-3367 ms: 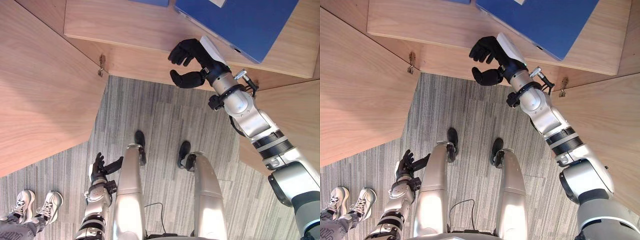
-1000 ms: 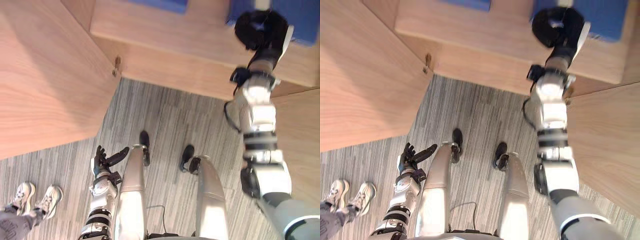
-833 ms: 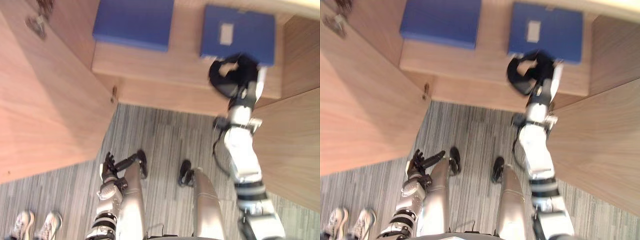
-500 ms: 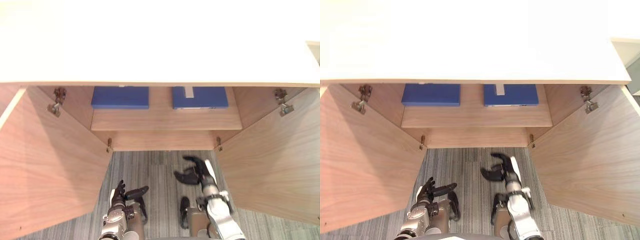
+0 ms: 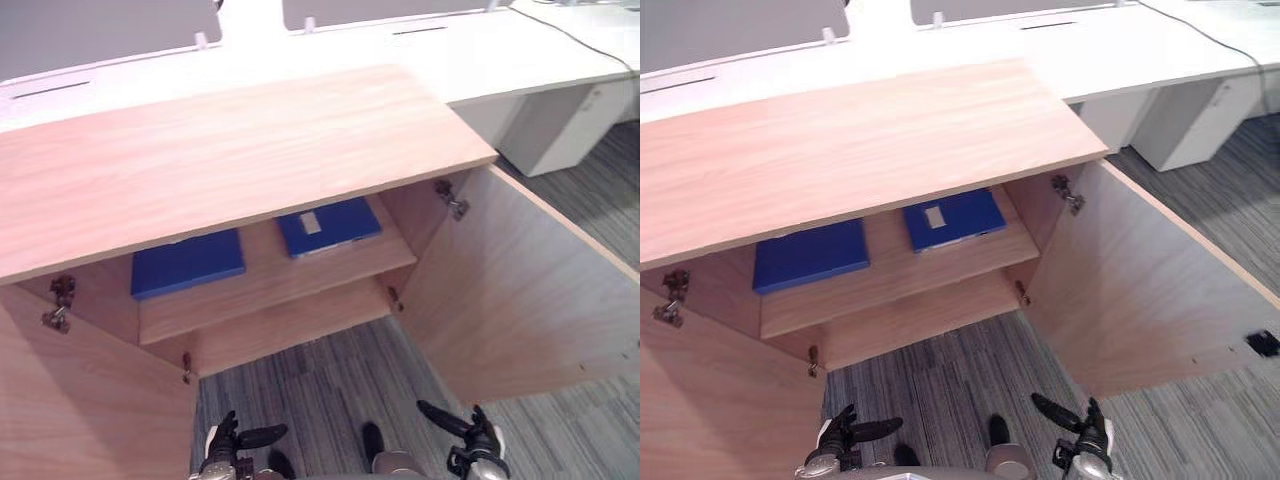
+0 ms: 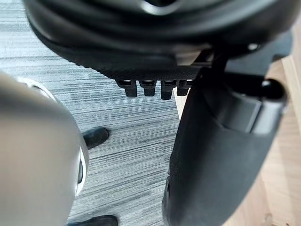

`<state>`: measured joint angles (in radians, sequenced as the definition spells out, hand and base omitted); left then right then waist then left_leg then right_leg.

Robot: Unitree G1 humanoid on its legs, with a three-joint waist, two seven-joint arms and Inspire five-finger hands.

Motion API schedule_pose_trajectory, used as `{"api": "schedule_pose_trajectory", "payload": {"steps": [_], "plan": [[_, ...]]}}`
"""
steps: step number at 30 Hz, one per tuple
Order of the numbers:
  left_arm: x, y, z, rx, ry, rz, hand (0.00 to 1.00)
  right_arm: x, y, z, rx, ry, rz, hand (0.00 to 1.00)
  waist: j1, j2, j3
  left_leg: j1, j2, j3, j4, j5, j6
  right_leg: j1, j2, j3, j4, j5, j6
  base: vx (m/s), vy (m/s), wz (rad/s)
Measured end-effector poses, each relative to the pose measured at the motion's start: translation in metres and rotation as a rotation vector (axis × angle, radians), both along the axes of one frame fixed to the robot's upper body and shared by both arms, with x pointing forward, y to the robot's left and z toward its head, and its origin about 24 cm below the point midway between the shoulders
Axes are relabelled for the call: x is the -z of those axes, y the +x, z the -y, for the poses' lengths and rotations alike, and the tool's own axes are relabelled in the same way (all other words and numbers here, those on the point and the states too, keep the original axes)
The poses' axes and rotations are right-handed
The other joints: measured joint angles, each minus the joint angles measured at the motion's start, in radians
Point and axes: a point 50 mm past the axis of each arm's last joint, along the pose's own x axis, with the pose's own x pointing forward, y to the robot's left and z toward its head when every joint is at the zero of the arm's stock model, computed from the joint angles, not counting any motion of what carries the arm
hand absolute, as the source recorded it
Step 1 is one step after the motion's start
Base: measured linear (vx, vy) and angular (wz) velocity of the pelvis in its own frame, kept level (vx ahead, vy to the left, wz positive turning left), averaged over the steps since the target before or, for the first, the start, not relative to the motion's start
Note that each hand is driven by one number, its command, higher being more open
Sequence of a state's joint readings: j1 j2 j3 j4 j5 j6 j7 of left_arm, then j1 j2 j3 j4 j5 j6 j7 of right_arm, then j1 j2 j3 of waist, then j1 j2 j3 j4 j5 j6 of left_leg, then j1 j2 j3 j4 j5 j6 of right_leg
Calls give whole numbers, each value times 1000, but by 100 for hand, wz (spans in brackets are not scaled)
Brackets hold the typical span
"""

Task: Walk over to the cabinet, pick up the folder, carry it to the office cabinet, place the folder inside the office cabinet, then close the office cabinet door

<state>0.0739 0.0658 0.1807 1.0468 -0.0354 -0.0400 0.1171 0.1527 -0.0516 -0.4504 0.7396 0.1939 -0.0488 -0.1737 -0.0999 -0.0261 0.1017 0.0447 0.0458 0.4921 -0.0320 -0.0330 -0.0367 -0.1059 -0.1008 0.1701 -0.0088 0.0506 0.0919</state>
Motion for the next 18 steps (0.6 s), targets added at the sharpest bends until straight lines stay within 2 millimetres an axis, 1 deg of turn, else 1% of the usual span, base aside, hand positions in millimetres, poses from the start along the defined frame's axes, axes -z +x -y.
{"api": "schedule_pose_trajectory", "payload": {"steps": [1,2,3,4,5,6,7,8,9,10,11,13,14,16,18], "plan": [[2,-6,-2,-15,-3,-19,100,-8,-1,11,49,-32,39,100,-7,2,-5,9,-3,26,-6,0,0,-5,3,21,-3,5,-7,-22,21,-66],[2,-8,-3,-21,-4,-25,100,-13,0,16,73,-46,62,100,-13,2,-5,14,-3,38,-8,-1,2,-6,5,32,-6,7,-10,4,18,-55],[3,-12,-4,-24,-5,-34,100,-20,4,24,115,-66,101,100,-22,2,-7,20,-6,53,-13,-3,2,-10,7,46,-8,14,-20,23,8,-50],[4,-16,-4,-28,-8,-45,100,-30,8,35,154,-97,150,100,-28,4,-12,21,-9,74,-18,-7,2,-22,10,64,-8,17,-22,52,3,-70],[4,-17,-4,-24,-6,-46,100,-42,19,49,197,-128,220,100,-29,5,-13,23,-11,104,-15,-14,6,-35,15,95,-7,28,-15,62,-2,-66],[4,-17,-4,-17,-2,-48,100,-48,26,54,208,-138,248,100,-31,6,-13,23,-12,117,-11,-17,7,-38,16,108,-10,36,-10,68,-5,-65],[4,-17,-4,-11,0,-49,100,-56,38,60,210,-156,285,100,-34,9,-12,23,-14,135,0,-21,12,-44,20,125,-13,46,-3,67,-7,-67],[4,-17,-4,-8,-1,-47,100,-70,57,67,206,-178,354,100,-36,19,-10,23,-11,153,18,-38,15,-51,25,151,-15,51,-1,70,-13,-65],[4,-16,-3,-7,-2,-43,100,-77,66,70,205,-186,390,100,-37,24,-9,21,-10,155,27,-46,15,-54,27,159,-16,53,0,97,-37,-64],[3,-13,-1,-3,-8,-30,100,-93,83,77,194,-209,452,100,-40,40,-5,18,-7,155,43,-63,16,-57,30,169,-16,55,0,99,-55,-38],[3,-12,0,-2,-11,-22,100,-101,90,80,185,-227,478,100,-40,49,-2,17,-6,155,48,-69,16,-60,31,173,-16,55,-1,106,-67,-36],[2,-6,4,10,-25,7,100,-131,115,93,149,-295,564,100,-40,89,5,2,-3,154,73,-93,14,-71,31,177,-17,56,0,81,-58,-20],[1,-4,5,16,-26,11,100,-138,120,95,137,-312,579,100,-40,98,8,1,-2,152,76,-96,15,-71,31,176,-18,56,0,59,-53,-8],[1,-2,7,31,-26,20,100,-158,139,99,72,-351,619,100,-40,127,17,-1,-2,147,77,-102,15,-71,29,166,-24,56,0,41,-49,-3],[1,0,8,45,-24,26,100,-167,150,99,15,-369,622,100,-39,140,27,-6,-1,141,77,-103,15,-71,27,152,-29,57,0,18,-56,8]]}}
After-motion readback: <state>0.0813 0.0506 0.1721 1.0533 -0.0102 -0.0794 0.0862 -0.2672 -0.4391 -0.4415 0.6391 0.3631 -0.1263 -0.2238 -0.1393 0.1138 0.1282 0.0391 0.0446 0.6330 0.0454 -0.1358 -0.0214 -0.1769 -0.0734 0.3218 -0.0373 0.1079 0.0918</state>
